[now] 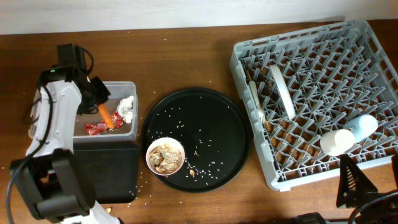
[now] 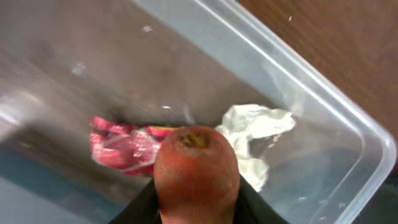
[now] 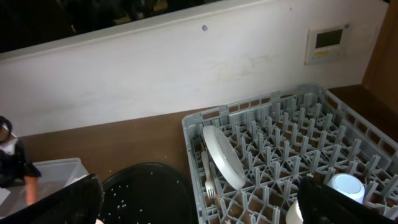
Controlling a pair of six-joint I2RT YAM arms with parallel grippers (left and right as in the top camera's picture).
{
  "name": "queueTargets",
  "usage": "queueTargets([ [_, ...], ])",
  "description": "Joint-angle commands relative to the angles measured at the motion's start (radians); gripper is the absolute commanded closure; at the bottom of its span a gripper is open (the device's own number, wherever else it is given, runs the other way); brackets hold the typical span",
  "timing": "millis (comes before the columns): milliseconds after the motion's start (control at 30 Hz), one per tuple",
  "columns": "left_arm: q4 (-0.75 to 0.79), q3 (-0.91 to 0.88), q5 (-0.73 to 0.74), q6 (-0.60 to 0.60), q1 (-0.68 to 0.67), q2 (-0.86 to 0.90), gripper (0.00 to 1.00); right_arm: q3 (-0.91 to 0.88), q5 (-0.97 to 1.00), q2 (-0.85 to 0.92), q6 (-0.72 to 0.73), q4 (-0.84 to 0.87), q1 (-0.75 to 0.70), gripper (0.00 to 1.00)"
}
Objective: Sort waste into correct bins and load items into the dishwasher rack
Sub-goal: 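Gather the red wrapper, tissue and carrot with the left gripper into the clear bin, then grasp the food bowl with the left gripper and dump food onto the small black tray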
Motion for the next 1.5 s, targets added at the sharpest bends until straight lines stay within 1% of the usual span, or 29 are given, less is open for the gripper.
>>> queueTargets([
  [0,0.036,-0.002,0.084,-0.074,-0.001,0.005,0.19,0.002,-0.005,0.002,0.008,0.002,0.005,0.01],
  [33,0.034,-0.001,0.084,-0.066,0.000,0.003,0.19,0.002,-0.005,0.002,0.008,0.002,0.005,0.01],
  [67,0.031,0.003,0.084,-0.039,0.004,-0.010,0.08,0.002,-0.005,0.002,0.008,0.002,0.005,0.01],
  [100,0.019,0.016,0.084,-0.004,0.004,-0.031,0.01,0.002,-0.005,0.002,0.008,0.002,0.005,0.01],
  [200,-0.058,0.067,0.085,0.168,-0.014,-0.139,0.01,0.002,-0.005,0.002,0.008,0.002,0.005,0.01],
  [267,-0.132,0.071,0.114,0.352,-0.081,-0.262,0.02,0.002,-0.005,0.002,0.008,0.002,0.005,0.01],
  [333,-0.235,0.071,0.113,0.472,-0.174,-0.368,0.03,0.002,-0.005,0.002,0.008,0.002,0.005,0.01],
  [367,-0.267,0.071,0.113,0.505,-0.204,-0.400,0.04,0.002,-0.005,0.002,0.008,0.002,0.005,0.01],
  [433,-0.335,0.071,0.106,0.517,-0.256,-0.477,0.04,0.002,-0.005,0.002,0.008,0.002,0.005,0.01],
  [500,-0.400,0.071,0.111,0.518,-0.261,-0.526,0.03,0.002,-0.005,0.002,0.008,0.002,0.005,0.01],
  [533,-0.434,0.071,0.111,0.517,-0.261,-0.539,0.01,0.002,-0.005,0.002,0.008,0.002,0.005,0.01],
  [567,-0.457,0.071,0.129,0.517,-0.261,-0.548,0.01,0.002,-0.005,0.002,0.008,0.002,0.005,0.01],
  [600,-0.474,0.070,0.239,0.518,-0.261,-0.546,0.01,0.002,-0.005,0.002,0.008,0.002,0.005,0.01],
  [633,-0.488,0.057,0.356,0.518,-0.266,-0.544,0.04,0.002,-0.005,0.002,0.008,0.002,0.005,0.01],
  [700,-0.485,-0.008,0.328,0.496,-0.320,-0.544,0.07,0.002,-0.005,0.002,0.008,0.002,0.005,0.01],
  [733,-0.441,-0.083,0.274,0.439,-0.377,-0.544,0.10,0.002,-0.005,0.002,0.008,0.002,0.005,0.01],
  [767,-0.388,-0.163,0.211,0.369,-0.434,-0.544,0.18,0.002,-0.005,0.002,0.008,0.002,0.005,0.01],
  [800,-0.302,-0.275,0.153,0.304,-0.525,-0.544,0.19,0.002,-0.005,0.002,0.008,0.002,0.005,0.01],
  [867,-0.130,-0.464,0.096,0.221,-0.673,-0.544,0.24,0.002,-0.005,0.002,0.008,0.002,0.005,0.01],
  [900,-0.023,-0.564,0.072,0.202,-0.744,-0.544,0.30,0.002,-0.005,0.002,0.008,0.002,0.005,0.01],
  [967,0.095,-0.676,0.063,0.202,-0.814,-0.544,0.46,0.002,-0.005,0.002,0.008,0.002,0.005,0.01],
  [1033,0.184,-0.772,0.000,0.202,-0.869,-0.527,0.46,0.002,-0.005,0.002,0.008,0.002,0.005,0.01],
  [1067,0.220,-0.801,-0.027,0.201,-0.878,-0.511,0.47,0.002,-0.005,0.002,0.008,0.002,0.005,0.01],
  [1200,0.320,-0.811,-0.029,0.201,-0.879,-0.423,0.58,0.002,-0.005,0.002,0.008,0.002,0.005,0.01],
  [1267,0.347,-0.811,-0.022,0.201,-0.879,-0.366,0.60,0.002,-0.005,0.002,0.008,0.002,0.005,0.01],
  [1300,0.356,-0.811,-0.022,0.201,-0.879,-0.344,0.66,0.002,-0.005,0.002,0.008,0.002,0.005,0.01],
  [1367,0.365,-0.811,-0.022,0.198,-0.879,-0.309,0.82,0.002,-0.005,0.002,0.008,0.002,0.005,0.01],
  [1400,0.360,-0.806,-0.022,0.197,-0.879,-0.310,0.98,0.002,-0.005,0.002,0.008,0.002,0.005,0.01],
  [1467,0.280,-0.734,-0.024,0.178,-0.879,-0.313,1.00,0.002,-0.005,0.002,0.008,0.002,0.005,0.01],
])
